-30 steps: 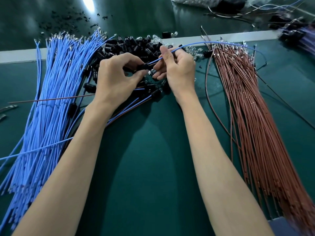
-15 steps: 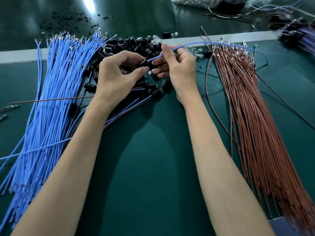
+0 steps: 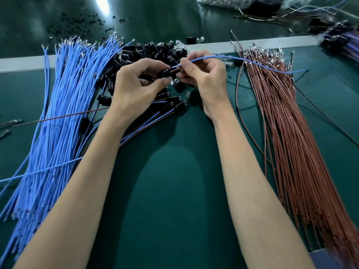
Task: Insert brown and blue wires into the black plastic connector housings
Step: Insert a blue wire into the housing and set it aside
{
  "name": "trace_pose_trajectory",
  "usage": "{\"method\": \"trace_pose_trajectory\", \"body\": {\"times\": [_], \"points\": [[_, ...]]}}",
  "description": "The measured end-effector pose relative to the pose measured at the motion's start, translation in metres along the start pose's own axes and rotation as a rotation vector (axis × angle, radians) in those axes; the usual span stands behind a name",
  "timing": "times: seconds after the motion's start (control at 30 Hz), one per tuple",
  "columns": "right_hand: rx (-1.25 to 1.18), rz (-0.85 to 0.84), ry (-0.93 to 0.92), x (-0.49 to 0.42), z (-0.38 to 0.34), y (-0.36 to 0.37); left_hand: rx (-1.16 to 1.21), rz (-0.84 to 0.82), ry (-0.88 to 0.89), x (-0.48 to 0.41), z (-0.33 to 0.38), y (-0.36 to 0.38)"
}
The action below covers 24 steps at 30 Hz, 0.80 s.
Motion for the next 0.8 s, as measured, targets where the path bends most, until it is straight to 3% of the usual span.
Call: {"method": "trace_pose_trajectory", "body": {"times": [0.3, 0.57, 0.8], "points": [[0.221, -0.058, -0.082, 0.0, -0.003, 0.01, -0.001, -0.013, -0.001, 0.0, -0.002, 0.003], [0.072, -0.043, -0.035, -0.001, -0.001, 0.004, -0.01, -0.006, -0.009, -0.002, -0.003, 0.003], [0.176, -0.113, -0.03, 0.002, 0.002, 0.012, -0.016, -0.021, -0.007, 0.0, -0.006, 0.003]]}}
Point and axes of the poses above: each hand's wrist, its own x-axis away from the middle knuckle, its own y-axis out of the palm, z = x × y, the point moved 8 cm from there along -x, towards the middle knuckle, and after that the axes turned 7 degrees about y, right-handed, at the moved point
